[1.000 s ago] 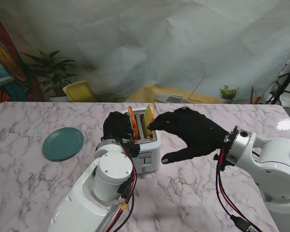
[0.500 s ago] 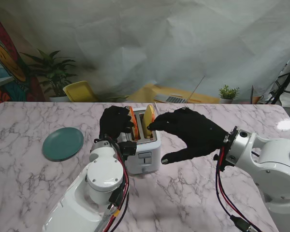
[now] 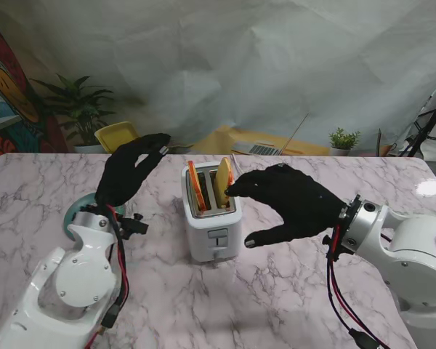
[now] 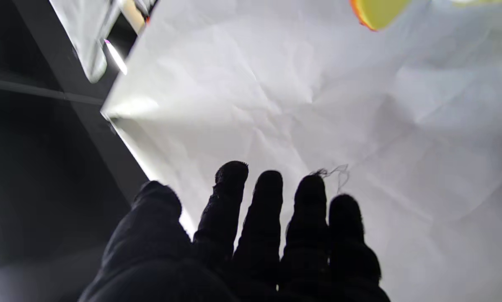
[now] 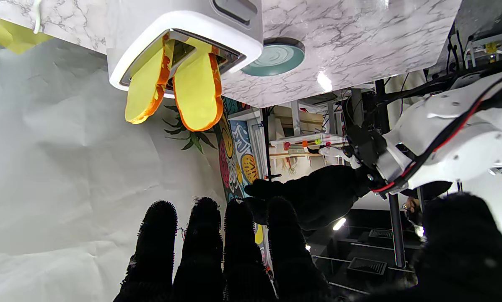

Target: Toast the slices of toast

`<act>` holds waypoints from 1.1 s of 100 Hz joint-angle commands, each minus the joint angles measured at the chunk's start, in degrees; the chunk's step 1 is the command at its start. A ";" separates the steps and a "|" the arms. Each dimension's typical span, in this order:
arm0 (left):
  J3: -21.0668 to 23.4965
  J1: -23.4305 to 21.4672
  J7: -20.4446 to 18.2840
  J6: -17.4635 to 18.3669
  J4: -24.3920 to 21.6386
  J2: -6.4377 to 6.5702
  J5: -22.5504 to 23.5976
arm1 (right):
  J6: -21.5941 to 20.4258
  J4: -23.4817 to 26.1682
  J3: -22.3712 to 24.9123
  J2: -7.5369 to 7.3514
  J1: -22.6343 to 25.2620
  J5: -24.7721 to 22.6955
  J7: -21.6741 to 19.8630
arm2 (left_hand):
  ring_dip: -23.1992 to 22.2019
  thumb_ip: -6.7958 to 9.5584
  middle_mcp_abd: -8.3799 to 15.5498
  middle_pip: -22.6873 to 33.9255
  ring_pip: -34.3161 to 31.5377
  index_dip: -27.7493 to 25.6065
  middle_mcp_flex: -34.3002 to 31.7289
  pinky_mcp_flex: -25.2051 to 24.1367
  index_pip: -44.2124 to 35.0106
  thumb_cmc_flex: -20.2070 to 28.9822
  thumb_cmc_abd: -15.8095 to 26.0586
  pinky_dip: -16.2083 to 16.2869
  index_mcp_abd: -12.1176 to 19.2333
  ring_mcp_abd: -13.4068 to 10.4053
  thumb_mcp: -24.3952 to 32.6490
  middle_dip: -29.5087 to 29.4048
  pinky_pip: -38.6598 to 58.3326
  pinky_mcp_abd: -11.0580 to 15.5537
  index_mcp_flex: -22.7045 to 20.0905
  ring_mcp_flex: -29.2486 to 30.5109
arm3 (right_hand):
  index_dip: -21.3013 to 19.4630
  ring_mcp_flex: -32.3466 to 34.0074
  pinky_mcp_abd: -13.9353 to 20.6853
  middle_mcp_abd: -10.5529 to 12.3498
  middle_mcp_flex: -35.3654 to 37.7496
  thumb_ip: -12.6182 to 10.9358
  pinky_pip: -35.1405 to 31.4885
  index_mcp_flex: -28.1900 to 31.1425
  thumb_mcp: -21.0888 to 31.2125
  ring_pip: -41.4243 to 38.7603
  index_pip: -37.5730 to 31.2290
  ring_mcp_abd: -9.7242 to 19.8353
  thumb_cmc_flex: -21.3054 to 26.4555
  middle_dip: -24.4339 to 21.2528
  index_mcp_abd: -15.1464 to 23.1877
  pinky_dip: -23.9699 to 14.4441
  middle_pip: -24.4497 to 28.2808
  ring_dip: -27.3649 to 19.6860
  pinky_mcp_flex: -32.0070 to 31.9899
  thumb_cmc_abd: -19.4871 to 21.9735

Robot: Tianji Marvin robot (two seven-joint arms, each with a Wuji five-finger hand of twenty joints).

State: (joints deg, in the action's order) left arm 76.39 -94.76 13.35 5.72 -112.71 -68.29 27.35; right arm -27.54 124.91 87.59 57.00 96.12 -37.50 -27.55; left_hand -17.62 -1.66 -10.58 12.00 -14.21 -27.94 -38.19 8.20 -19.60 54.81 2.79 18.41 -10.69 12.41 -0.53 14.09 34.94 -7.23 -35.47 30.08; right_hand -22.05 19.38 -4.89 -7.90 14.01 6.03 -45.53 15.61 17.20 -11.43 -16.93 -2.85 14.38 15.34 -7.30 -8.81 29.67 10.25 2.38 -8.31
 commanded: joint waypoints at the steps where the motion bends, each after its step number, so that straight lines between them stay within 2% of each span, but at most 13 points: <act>1: 2.00 0.29 -2.15 1.79 3.01 2.18 2.64 | -0.02 0.10 0.04 0.21 0.85 -0.45 0.33 | 2.04 0.62 3.26 -1.17 3.41 2.18 4.18 -2.82 2.63 -3.48 3.72 -2.55 2.54 -4.74 -1.50 -0.92 -5.15 5.80 2.83 -2.72 | 0.87 0.01 1.48 -0.23 -1.02 -0.86 0.47 -1.31 -1.19 1.85 0.19 0.88 -0.87 0.27 0.59 0.33 0.29 -1.11 -0.18 2.55; 12: 5.46 0.44 -7.05 9.63 6.62 4.00 7.63 | -0.25 0.16 0.19 0.35 1.60 -0.95 1.08 | 4.93 -0.24 5.99 -2.63 6.00 4.56 8.20 -4.75 6.07 -11.40 5.44 -4.50 3.24 -7.89 -1.94 -2.63 -9.34 10.68 4.90 -6.25 | 0.87 -0.02 1.48 -0.20 -1.00 -0.87 0.47 -1.24 -1.26 1.86 0.19 0.79 -0.84 0.28 0.59 0.33 0.32 -1.12 -0.16 2.64; 20: 6.85 0.84 -9.86 13.50 9.19 5.06 11.04 | -0.40 0.29 0.34 0.44 2.17 -1.26 1.56 | 7.14 -1.01 6.82 -4.12 7.38 6.90 12.03 -6.65 9.23 -15.39 6.66 -5.43 3.07 -9.09 -2.21 -4.51 -11.41 12.33 7.25 -9.93 | 0.87 -0.03 1.50 -0.25 -1.05 -0.88 0.49 -1.27 -1.32 1.87 0.21 0.87 -0.83 0.26 0.59 0.34 0.28 -1.12 -0.21 2.68; 25: 7.58 1.31 -11.69 15.93 10.78 5.81 13.85 | -0.50 0.38 0.47 0.50 2.54 -1.48 1.91 | 8.48 -1.25 6.40 -5.69 7.88 8.39 15.82 -8.01 11.63 -17.50 7.35 -6.27 2.17 -9.46 -2.34 -5.63 -13.13 12.88 10.49 -13.20 | 0.87 -0.01 1.49 -0.24 -1.02 -0.88 0.47 -1.23 -1.36 1.86 0.20 0.83 -0.83 0.26 0.60 0.33 0.29 -1.12 -0.16 2.67; 31: 8.30 1.86 -14.07 18.38 12.38 6.73 17.22 | -0.57 0.46 0.64 0.56 2.91 -1.66 2.22 | 9.67 -1.57 6.30 -7.14 8.10 9.98 21.59 -8.57 14.66 -19.91 8.02 -8.89 0.18 -10.02 -2.44 -6.77 -18.13 13.58 16.22 -17.99 | 0.87 0.02 1.53 -0.28 -1.03 -0.89 0.48 -1.23 -1.37 1.84 0.20 0.85 -0.77 0.26 0.59 0.33 0.27 -1.12 -0.15 2.72; 38: 8.57 2.64 -14.38 21.01 14.37 7.40 21.38 | -0.52 0.57 0.86 0.62 3.29 -1.86 2.44 | 9.85 -1.69 6.09 -7.80 8.18 10.46 25.81 -8.50 16.27 -21.04 7.67 -10.66 -0.75 -10.39 -2.47 -7.23 -21.81 14.21 19.87 -20.97 | 0.88 0.00 1.51 -0.31 -1.05 -0.89 0.47 -1.25 -1.45 1.86 0.22 0.86 -0.81 0.25 0.56 0.33 0.26 -1.12 -0.14 2.76; 50: 8.59 3.50 -13.61 24.70 17.28 8.14 26.28 | -0.34 0.59 1.23 0.76 3.97 -2.04 3.03 | 9.74 -1.65 6.77 -7.71 7.83 10.57 28.00 -8.41 17.00 -20.77 6.79 -11.28 -0.68 -11.08 -2.36 -7.27 -24.20 15.05 21.60 -22.55 | 0.88 -0.06 1.53 -0.23 -0.97 -0.89 0.48 -1.21 -1.51 1.88 0.23 0.87 -0.69 0.25 0.57 0.33 0.26 -1.13 -0.18 2.75; 76: 5.49 7.02 -10.73 29.31 22.58 8.96 31.94 | -0.18 0.57 1.12 0.91 4.59 -2.38 3.75 | 9.44 -1.42 7.42 -7.13 7.23 10.90 29.15 -8.18 17.52 -19.78 5.68 -11.15 -0.42 -11.87 -2.10 -7.00 -25.27 15.81 22.45 -23.38 | 0.92 -0.03 1.54 -0.33 -1.02 -0.90 0.48 -1.20 -1.68 1.88 0.27 0.82 -0.59 0.23 0.57 0.33 0.22 -1.13 -0.18 2.74; 94: 1.64 10.43 -9.31 30.13 26.08 9.14 32.83 | -0.47 0.81 1.33 0.98 5.32 -2.65 4.18 | 9.28 -1.19 7.58 -6.93 6.91 10.94 29.14 -8.05 17.33 -18.69 4.89 -11.13 -0.11 -11.86 -1.86 -6.91 -25.62 15.87 22.27 -23.60 | 0.93 0.06 1.52 -0.34 -0.97 -0.91 0.45 -1.21 -1.76 1.84 0.28 0.82 -0.54 0.24 0.58 0.32 0.25 -1.12 -0.14 2.86; 110: -1.71 13.01 -7.57 29.47 28.64 8.97 32.57 | -0.67 0.96 1.67 1.08 5.96 -2.82 4.69 | 9.15 -1.04 7.55 -6.96 6.67 10.99 29.11 -7.96 17.25 -17.88 4.60 -11.05 -0.13 -11.78 -1.72 -6.94 -25.73 15.73 22.33 -23.73 | 0.92 0.10 1.56 -0.35 -0.90 -0.92 0.45 -1.15 -1.84 1.84 0.25 0.81 -0.47 0.24 0.58 0.31 0.24 -1.12 -0.11 2.80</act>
State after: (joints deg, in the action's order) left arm 75.27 -82.42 6.29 35.51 -84.43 -58.83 60.02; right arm -28.15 125.66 89.16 57.97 101.50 -40.11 -22.98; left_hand -8.46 -1.86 -3.70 4.94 -7.01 -17.81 -11.53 0.27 -3.51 36.39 8.08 8.42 -10.89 1.49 -2.60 7.53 11.52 5.17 -15.57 8.54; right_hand -22.05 19.38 -4.89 -7.92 14.01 6.03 -45.53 15.61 16.30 -11.43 -16.93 -2.85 14.41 15.34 -7.29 -8.81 29.67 10.25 2.38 -7.73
